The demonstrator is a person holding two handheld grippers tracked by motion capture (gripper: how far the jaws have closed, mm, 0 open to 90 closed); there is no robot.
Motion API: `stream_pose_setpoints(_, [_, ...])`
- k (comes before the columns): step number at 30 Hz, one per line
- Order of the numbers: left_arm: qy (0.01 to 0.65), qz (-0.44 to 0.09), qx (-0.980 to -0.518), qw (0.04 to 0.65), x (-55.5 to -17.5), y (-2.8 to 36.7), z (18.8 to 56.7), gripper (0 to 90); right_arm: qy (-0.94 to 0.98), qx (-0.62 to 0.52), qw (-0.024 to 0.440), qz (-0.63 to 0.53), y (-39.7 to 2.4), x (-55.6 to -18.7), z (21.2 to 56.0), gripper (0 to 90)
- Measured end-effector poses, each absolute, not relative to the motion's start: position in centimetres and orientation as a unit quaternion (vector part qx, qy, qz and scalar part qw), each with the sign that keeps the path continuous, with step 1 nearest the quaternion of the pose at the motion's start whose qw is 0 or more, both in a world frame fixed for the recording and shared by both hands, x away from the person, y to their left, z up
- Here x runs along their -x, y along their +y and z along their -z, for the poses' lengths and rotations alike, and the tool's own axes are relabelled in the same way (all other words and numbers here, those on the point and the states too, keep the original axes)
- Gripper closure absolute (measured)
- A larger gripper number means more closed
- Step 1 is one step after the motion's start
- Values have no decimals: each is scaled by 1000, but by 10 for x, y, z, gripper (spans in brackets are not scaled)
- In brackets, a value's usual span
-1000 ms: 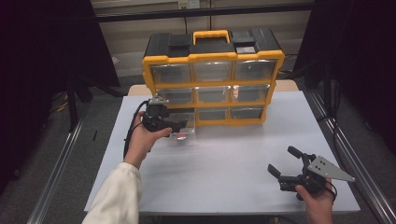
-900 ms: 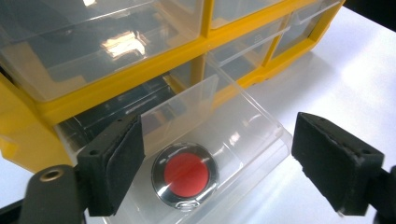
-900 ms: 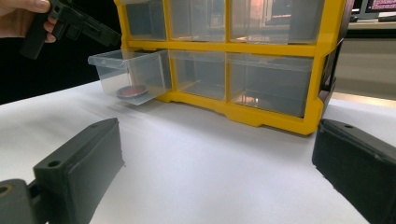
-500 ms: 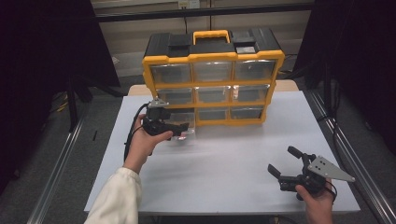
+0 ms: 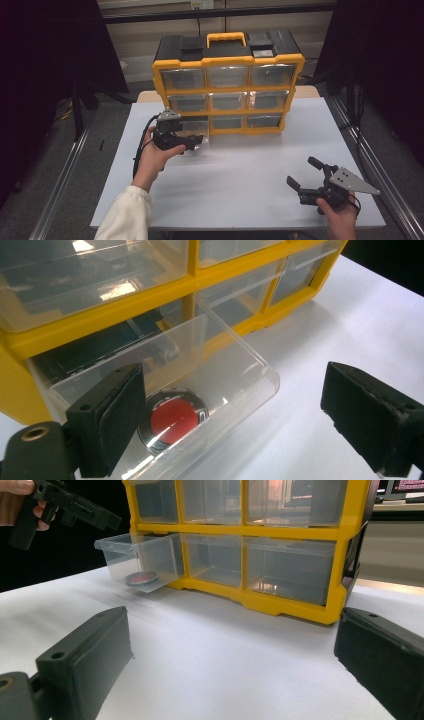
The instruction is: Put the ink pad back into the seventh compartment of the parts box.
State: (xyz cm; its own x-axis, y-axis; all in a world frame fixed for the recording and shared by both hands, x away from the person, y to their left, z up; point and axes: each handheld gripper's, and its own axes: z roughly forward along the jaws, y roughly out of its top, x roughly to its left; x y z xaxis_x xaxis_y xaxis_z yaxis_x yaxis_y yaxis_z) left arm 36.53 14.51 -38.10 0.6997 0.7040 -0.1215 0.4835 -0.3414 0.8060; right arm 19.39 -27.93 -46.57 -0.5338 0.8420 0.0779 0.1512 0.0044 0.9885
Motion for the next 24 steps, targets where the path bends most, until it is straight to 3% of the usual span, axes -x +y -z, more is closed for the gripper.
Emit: stream_pose_setpoints(24, [371, -142, -802, 446, -350, 147, 392, 111, 646, -386, 293, -590, -279, -194, 466, 14])
